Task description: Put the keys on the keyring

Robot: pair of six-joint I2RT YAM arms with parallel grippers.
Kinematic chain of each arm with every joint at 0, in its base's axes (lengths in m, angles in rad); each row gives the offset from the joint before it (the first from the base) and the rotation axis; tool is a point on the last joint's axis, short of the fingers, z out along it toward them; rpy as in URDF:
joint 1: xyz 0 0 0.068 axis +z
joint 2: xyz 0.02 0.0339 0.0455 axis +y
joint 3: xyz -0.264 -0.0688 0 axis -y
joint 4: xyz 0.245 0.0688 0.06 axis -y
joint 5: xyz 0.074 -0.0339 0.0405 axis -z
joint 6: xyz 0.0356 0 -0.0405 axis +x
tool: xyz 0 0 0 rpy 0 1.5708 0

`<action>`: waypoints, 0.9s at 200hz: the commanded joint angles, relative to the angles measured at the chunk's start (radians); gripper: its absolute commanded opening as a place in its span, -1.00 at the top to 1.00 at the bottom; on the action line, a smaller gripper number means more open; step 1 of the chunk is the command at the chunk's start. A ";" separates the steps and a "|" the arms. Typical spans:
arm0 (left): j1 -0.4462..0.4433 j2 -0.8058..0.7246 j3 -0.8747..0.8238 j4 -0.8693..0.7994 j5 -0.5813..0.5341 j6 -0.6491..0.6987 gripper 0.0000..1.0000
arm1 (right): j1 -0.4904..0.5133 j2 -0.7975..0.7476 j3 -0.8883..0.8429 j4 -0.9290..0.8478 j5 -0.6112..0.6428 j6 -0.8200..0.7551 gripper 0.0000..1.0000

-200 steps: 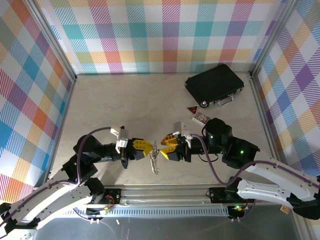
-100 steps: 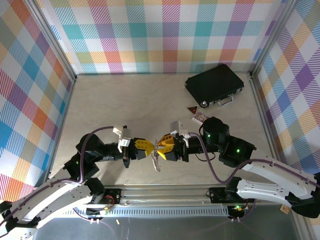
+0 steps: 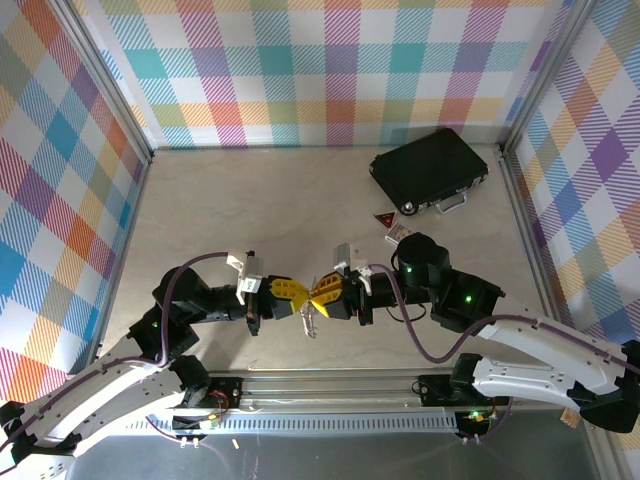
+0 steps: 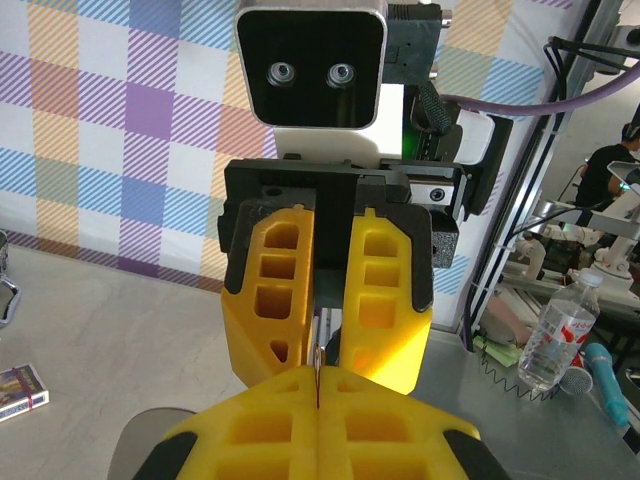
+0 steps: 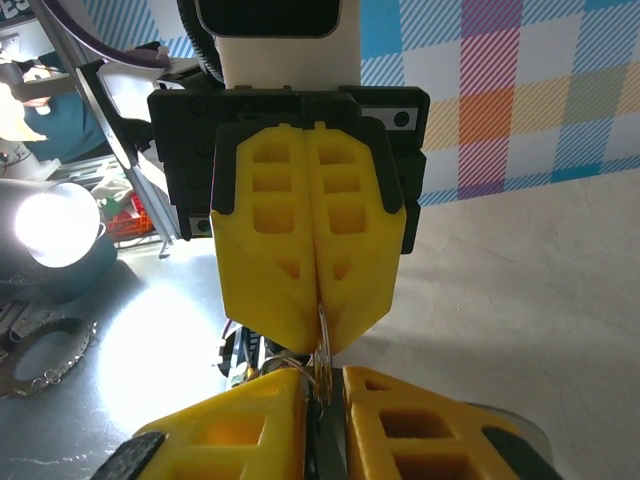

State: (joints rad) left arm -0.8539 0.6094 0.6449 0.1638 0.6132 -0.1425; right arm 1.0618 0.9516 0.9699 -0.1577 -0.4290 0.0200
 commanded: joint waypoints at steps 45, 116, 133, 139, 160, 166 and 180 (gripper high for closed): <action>0.005 -0.017 0.008 0.034 0.031 -0.010 1.00 | 0.009 0.003 0.037 -0.022 -0.005 -0.013 1.00; -0.002 0.006 0.121 -0.284 -0.003 0.073 0.51 | 0.008 0.017 0.159 -0.283 0.064 -0.136 1.00; -0.007 0.040 0.183 -0.423 -0.003 0.121 0.38 | 0.009 0.028 0.220 -0.399 0.091 -0.193 1.00; -0.007 0.048 0.202 -0.479 -0.004 0.141 0.36 | 0.009 0.034 0.244 -0.443 0.092 -0.212 1.00; -0.010 0.065 0.249 -0.572 -0.008 0.184 0.33 | 0.009 0.076 0.318 -0.575 0.081 -0.267 1.00; -0.010 0.073 0.264 -0.596 -0.005 0.199 0.33 | 0.008 0.092 0.333 -0.607 0.078 -0.280 1.00; -0.011 0.099 0.302 -0.645 0.005 0.234 0.32 | 0.009 0.121 0.365 -0.666 0.078 -0.304 1.00</action>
State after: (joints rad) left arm -0.8566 0.6796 0.8780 -0.3214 0.6094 0.0048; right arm 1.0676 1.0256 1.2716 -0.6468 -0.3511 -0.1932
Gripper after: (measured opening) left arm 0.336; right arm 0.062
